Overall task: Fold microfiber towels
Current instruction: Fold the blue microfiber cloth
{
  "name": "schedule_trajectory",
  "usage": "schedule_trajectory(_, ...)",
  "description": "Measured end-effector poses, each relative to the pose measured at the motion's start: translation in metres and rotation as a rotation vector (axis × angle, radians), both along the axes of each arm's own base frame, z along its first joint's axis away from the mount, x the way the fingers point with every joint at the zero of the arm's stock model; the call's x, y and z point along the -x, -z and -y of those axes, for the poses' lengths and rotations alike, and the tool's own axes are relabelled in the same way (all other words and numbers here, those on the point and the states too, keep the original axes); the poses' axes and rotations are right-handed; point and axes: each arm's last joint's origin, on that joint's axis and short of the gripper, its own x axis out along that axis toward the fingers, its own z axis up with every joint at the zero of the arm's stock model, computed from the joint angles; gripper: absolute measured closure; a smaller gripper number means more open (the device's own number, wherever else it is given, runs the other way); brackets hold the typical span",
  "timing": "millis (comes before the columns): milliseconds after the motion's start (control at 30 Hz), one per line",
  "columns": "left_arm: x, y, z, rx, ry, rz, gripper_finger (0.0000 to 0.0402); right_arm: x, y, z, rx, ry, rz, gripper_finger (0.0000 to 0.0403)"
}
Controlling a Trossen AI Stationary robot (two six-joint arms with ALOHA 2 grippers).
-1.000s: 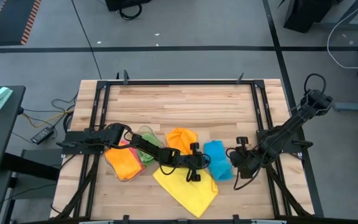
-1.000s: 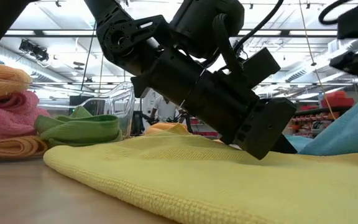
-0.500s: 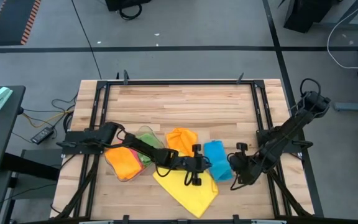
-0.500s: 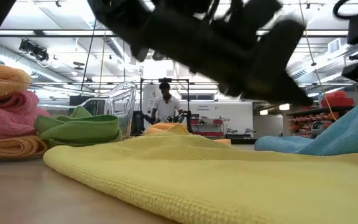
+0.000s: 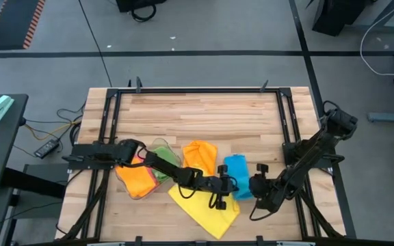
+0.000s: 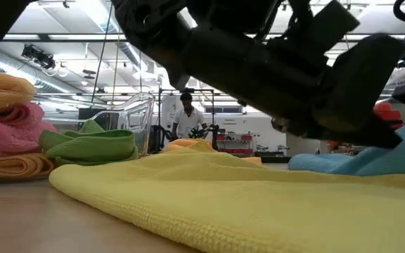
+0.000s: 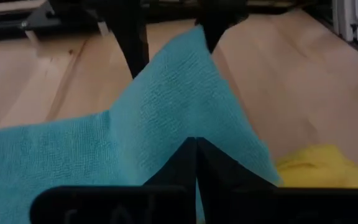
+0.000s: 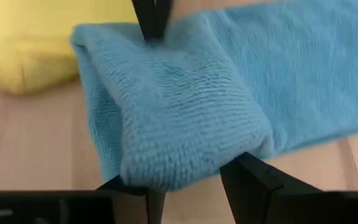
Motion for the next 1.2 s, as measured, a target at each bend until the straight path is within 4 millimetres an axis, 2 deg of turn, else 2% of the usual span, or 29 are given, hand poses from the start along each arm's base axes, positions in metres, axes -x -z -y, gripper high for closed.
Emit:
schedule_trajectory(400,-0.002,-0.003,-0.001,-0.007,0.027,0.032,0.0384,-0.016,0.002,-0.011,0.064,0.006,0.255,0.0256)
schedule_trajectory(600,-0.004,-0.010,0.003,-0.023,0.056,0.066,0.0391,-0.019,0.002,-0.013,0.071,-0.002,0.286,0.0256)
schedule_trajectory(767,-0.005,-0.012,0.001,-0.019,0.057,0.082,0.0380,-0.020,0.001,-0.016,0.098,-0.020,0.321,0.0256)
schedule_trajectory(1033,-0.006,-0.013,-0.001,-0.028,0.050,0.082,0.0392,-0.025,0.024,-0.018,0.082,0.051,0.351,0.0256)
schedule_trajectory(1200,-0.007,-0.013,-0.003,-0.035,0.047,0.081,0.0385,-0.024,0.024,-0.019,0.074,0.054,0.357,0.0256)
